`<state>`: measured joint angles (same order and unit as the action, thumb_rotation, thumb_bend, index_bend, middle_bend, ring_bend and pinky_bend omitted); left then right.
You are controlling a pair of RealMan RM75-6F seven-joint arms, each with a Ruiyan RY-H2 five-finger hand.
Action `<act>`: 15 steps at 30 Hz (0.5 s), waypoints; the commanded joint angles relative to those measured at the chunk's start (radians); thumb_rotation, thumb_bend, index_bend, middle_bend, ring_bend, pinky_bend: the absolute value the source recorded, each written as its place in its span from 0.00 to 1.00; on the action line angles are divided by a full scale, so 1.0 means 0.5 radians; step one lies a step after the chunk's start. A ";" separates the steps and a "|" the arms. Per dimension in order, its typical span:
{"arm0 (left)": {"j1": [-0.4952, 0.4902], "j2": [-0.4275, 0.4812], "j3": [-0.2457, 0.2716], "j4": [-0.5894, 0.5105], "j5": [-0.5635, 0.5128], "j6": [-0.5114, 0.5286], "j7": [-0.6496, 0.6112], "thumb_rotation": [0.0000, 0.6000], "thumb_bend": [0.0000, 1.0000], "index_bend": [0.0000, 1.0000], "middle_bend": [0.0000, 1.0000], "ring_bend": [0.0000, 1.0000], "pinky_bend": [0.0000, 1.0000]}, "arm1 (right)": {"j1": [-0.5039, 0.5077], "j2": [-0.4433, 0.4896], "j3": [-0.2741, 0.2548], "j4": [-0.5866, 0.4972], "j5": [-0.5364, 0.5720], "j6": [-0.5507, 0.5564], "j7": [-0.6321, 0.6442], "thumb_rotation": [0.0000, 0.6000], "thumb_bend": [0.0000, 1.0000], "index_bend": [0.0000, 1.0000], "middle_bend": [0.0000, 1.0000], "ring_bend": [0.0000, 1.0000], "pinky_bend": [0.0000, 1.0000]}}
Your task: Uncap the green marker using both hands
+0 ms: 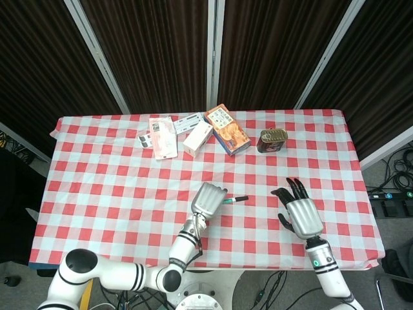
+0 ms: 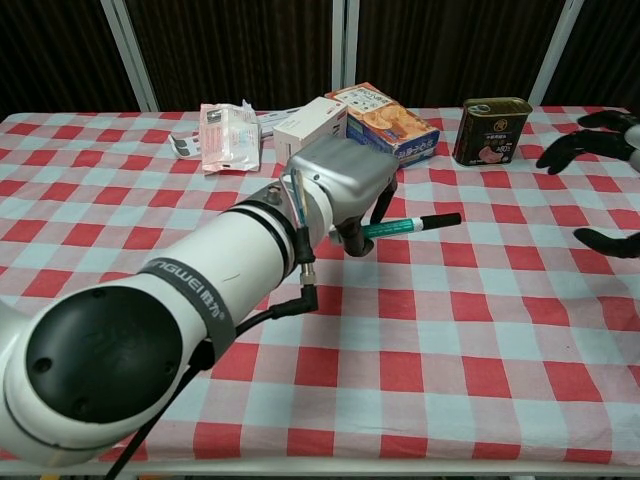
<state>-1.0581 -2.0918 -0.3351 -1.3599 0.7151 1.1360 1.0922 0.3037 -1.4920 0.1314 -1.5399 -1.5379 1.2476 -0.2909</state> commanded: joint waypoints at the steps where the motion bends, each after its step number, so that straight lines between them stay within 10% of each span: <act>1: -0.008 0.023 0.011 -0.016 -0.013 -0.006 0.012 1.00 0.43 0.55 0.60 0.94 0.91 | 0.163 -0.065 0.099 -0.040 0.070 -0.161 -0.175 1.00 0.26 0.35 0.34 0.06 0.04; 15: -0.041 0.136 0.024 -0.122 -0.008 0.015 0.027 1.00 0.43 0.55 0.60 0.94 0.91 | 0.373 -0.269 0.145 0.047 0.304 -0.323 -0.365 1.00 0.26 0.42 0.39 0.11 0.07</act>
<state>-1.0781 -2.0251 -0.3241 -1.4197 0.7115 1.1426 1.1055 0.4887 -1.6245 0.2058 -1.5183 -1.3877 1.0868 -0.4723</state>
